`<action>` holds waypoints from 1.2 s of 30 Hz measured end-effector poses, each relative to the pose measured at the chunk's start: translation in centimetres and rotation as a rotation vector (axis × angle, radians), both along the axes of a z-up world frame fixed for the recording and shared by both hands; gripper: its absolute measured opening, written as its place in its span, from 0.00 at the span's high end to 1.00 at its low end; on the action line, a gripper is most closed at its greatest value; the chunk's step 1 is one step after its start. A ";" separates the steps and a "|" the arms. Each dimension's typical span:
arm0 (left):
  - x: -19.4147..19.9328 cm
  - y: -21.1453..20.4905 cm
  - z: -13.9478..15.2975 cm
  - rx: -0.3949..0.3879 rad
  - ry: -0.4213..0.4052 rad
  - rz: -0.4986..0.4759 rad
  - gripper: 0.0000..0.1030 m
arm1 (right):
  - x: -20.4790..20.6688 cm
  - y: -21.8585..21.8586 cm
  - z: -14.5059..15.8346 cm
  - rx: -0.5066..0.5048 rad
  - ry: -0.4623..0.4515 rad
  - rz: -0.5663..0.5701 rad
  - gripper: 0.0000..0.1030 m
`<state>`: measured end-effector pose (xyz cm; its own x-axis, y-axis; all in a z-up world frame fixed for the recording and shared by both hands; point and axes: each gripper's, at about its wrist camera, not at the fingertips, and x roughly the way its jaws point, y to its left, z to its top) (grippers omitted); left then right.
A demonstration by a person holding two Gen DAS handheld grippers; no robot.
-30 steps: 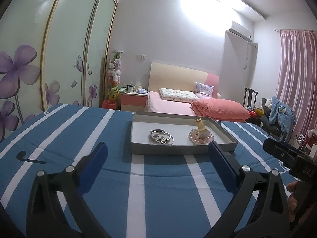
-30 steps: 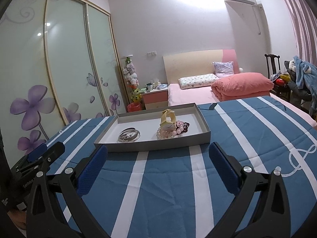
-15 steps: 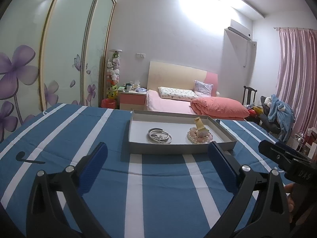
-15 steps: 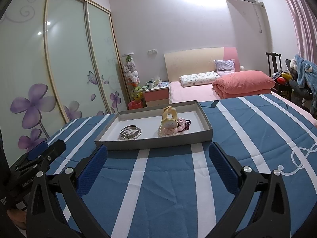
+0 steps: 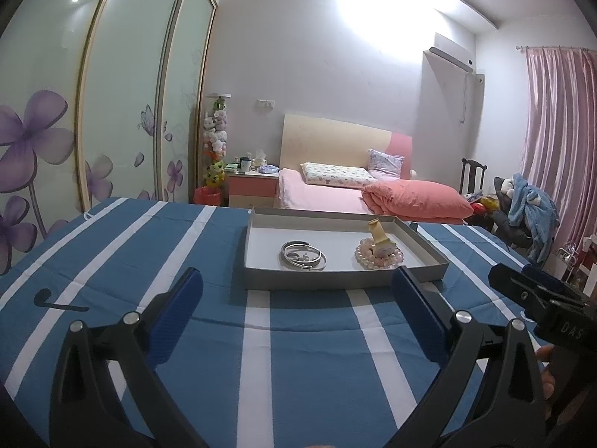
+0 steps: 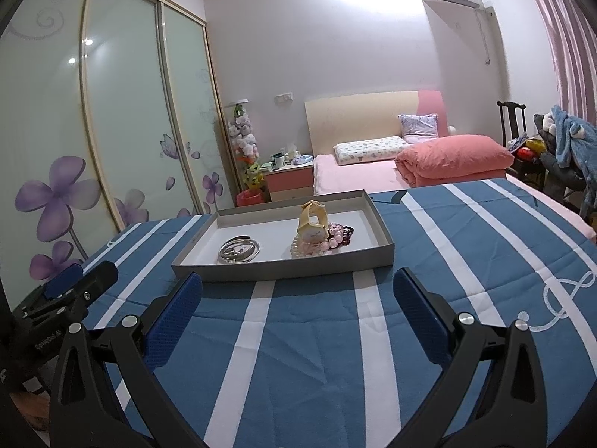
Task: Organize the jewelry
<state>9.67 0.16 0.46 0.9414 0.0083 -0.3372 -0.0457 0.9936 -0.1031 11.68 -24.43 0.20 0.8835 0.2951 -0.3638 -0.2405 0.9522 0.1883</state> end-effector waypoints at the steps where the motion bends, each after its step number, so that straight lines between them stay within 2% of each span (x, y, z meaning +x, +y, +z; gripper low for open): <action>1: 0.0 0.0 0.0 0.003 0.000 0.002 0.04 | 0.0 0.1 0.0 -0.004 -0.002 0.000 0.02; 9: -0.1 -0.3 0.1 0.063 0.011 0.058 0.04 | -0.1 0.1 0.1 -0.015 -0.006 -0.015 0.02; 36: 0.1 -0.3 0.2 0.051 0.023 0.049 0.04 | -0.1 0.0 0.1 -0.015 -0.006 -0.011 0.02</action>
